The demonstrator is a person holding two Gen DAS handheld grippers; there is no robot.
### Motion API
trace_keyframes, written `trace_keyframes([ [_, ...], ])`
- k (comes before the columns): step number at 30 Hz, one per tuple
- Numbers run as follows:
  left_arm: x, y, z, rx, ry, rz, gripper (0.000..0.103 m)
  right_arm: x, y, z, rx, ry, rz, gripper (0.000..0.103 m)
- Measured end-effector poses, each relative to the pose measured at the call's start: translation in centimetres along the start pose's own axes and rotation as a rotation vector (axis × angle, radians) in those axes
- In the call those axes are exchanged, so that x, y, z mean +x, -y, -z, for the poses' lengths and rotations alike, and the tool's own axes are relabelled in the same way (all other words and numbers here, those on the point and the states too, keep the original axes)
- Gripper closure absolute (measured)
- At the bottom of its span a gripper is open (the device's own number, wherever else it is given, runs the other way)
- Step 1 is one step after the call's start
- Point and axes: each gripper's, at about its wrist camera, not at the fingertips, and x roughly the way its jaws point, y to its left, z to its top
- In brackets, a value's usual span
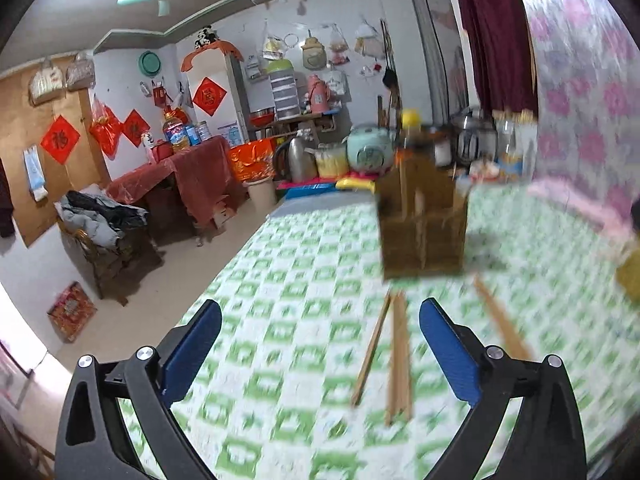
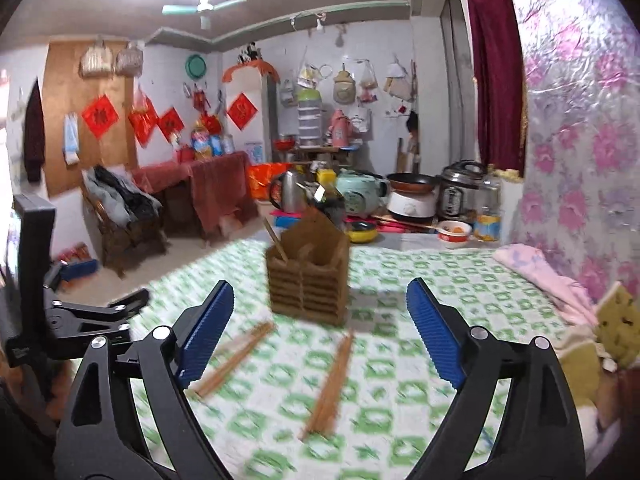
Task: Organize utensils
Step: 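Move both open tools back down to the loose chopsticks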
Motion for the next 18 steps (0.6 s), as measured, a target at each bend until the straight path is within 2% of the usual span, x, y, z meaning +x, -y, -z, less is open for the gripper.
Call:
trace_keyframes([
  [1,0.9,0.2,1.2,0.008,-0.013,-0.02,0.006,0.8,0.0,1.1,-0.02,-0.025,0.035,0.017],
  [3,3.9,0.3,3.7,0.006,-0.089,-0.035,0.006,2.8,0.2,3.1,-0.038,-0.094,0.082,0.017],
  [7,9.0,-0.6,6.6,-0.035,-0.277,0.0,0.007,6.7,1.3,6.8,0.008,-0.247,0.081,0.017],
  [8,9.3,-1.2,6.7,-0.064,-0.297,0.044,0.007,7.2,1.8,7.7,0.028,-0.273,0.078,0.018],
  [11,9.1,-2.6,6.8,-0.142,-0.255,0.115,0.006,7.9,2.7,9.1,0.071,-0.324,0.073,0.018],
  [14,10.3,-2.9,7.1,-0.151,-0.318,0.18,0.006,7.5,3.2,9.1,0.107,-0.3,0.044,0.018],
  [18,12.0,-2.9,7.4,-0.173,-0.42,0.24,0.006,9.5,2.9,9.7,0.086,-0.413,-0.032,0.018],
])
